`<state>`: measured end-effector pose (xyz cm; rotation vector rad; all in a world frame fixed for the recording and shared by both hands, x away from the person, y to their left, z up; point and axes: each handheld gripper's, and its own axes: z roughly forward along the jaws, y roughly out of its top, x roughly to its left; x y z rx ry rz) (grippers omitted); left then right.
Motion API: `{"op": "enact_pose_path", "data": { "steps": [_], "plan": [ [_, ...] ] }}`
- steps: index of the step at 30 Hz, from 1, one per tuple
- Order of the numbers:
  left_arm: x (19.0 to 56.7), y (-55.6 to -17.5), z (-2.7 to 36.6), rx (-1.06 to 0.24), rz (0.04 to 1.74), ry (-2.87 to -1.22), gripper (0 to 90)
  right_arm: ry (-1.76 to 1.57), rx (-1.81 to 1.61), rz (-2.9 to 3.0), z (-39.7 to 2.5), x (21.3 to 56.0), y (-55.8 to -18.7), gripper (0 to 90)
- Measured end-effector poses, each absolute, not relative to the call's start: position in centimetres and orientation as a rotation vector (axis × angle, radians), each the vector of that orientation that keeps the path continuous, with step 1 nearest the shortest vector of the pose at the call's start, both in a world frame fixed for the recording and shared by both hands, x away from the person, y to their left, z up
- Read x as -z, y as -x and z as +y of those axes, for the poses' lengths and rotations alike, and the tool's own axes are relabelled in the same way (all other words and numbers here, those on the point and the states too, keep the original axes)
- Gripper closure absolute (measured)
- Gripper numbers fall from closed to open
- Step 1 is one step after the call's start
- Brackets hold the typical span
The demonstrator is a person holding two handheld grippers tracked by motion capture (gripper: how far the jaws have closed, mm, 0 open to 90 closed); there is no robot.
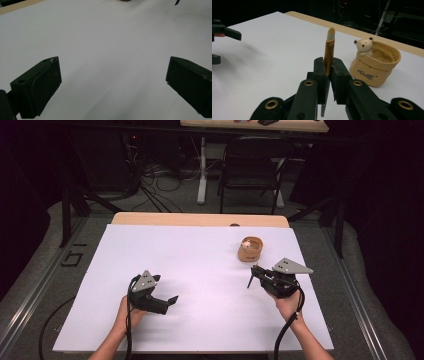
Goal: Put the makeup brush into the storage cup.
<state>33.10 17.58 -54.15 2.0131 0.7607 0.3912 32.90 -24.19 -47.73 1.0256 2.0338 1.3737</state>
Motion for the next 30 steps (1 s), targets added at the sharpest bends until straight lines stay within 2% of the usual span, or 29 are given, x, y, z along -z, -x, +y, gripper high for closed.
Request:
{"op": "enact_pose_path", "data": {
  "steps": [30],
  "plan": [
    [54.1, -33.4, 18.0, -0.401, 0.771, -2.024, 0.1, -1.084, -1.287, 1.992, -25.6, 45.0, -36.0, 83.6]
  ]
}}
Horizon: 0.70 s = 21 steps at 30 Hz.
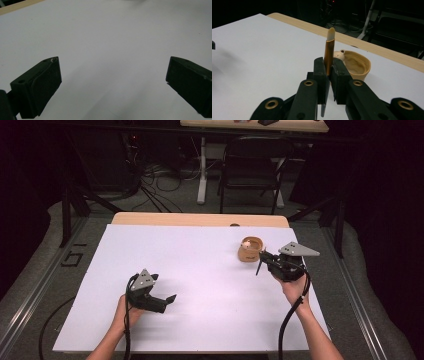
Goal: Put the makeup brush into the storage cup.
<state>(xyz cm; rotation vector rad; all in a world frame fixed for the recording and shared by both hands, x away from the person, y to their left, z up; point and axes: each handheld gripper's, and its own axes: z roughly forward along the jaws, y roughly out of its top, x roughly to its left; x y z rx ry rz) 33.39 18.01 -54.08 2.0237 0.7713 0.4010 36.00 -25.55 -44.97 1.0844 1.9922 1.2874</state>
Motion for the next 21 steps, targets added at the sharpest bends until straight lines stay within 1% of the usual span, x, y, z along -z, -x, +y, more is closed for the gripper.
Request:
{"op": "enact_pose_path", "data": {
  "steps": [12, 21],
  "plan": [
    [54.0, -33.4, 18.1, -0.414, 0.77, -2.01, 0.1, -1.094, -1.271, 1.997, -25.7, 44.4, -37.5, 83.5],
    [53.9, -33.3, 18.1, -0.417, 0.769, -2.015, 0.1, -1.104, -1.272, 1.989, -25.8, 43.3, -38.5, 83.5]
  ]
}}
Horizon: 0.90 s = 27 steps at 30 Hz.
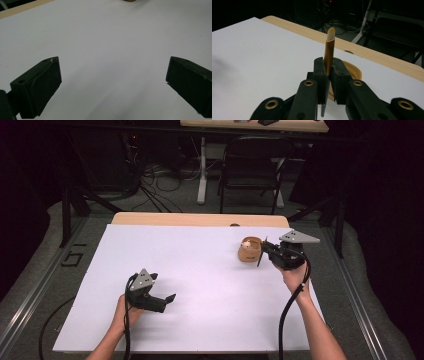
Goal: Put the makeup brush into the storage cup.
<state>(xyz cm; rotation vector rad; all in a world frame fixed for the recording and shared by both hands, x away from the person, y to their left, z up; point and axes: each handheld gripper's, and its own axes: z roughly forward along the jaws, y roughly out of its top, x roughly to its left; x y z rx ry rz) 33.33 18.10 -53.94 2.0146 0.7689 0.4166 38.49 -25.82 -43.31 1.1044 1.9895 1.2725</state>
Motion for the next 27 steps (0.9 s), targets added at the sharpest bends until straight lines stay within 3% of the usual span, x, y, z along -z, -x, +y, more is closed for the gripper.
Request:
{"op": "enact_pose_path", "data": {
  "steps": [27],
  "plan": [
    [53.8, -33.3, 18.0, -0.432, 0.755, -2.01, 0.1, -1.057, -1.31, 1.856, -25.8, 40.9, -41.2, 83.6]
  ]
}}
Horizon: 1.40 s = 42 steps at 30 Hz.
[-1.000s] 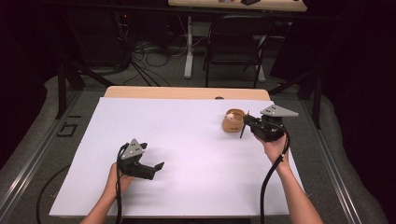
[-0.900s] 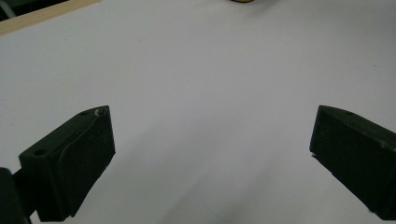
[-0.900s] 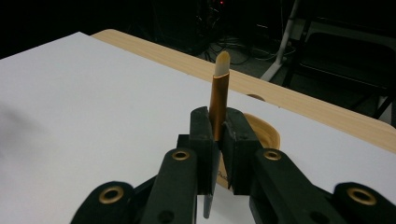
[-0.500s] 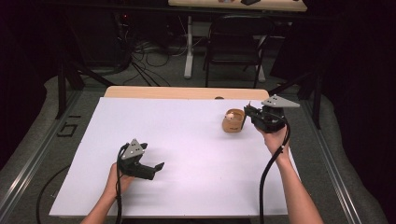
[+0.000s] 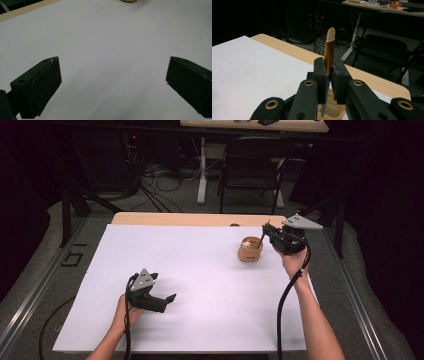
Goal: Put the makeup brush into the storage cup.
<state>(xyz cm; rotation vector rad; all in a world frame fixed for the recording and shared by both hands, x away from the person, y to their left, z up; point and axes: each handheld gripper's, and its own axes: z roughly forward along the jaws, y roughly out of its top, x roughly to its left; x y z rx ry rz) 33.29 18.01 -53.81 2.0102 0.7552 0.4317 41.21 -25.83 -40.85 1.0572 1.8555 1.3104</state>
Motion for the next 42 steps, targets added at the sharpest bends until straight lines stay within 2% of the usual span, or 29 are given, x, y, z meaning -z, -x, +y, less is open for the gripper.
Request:
{"op": "enact_pose_path", "data": {
  "steps": [35, 36, 39, 42],
  "plan": [
    [53.6, -33.2, 18.1, -0.434, 0.747, -2.009, 0.2, -0.997, -1.184, 1.855, -23.8, 45.3, -44.8, 83.3],
    [53.6, -33.2, 18.1, -0.434, 0.748, -2.008, 0.2, -0.999, -1.162, 1.865, -23.7, 45.4, -44.9, 82.1],
    [53.6, -33.2, 18.2, -0.437, 0.75, -2.003, 0.1, -1.014, -1.132, 1.916, -23.5, 45.6, -45.0, 54.1],
    [53.6, -33.2, 18.3, -0.439, 0.753, -2.002, 0.1, -1.03, -1.151, 1.942, -23.5, 45.5, -44.8, 32.9]
  ]
}}
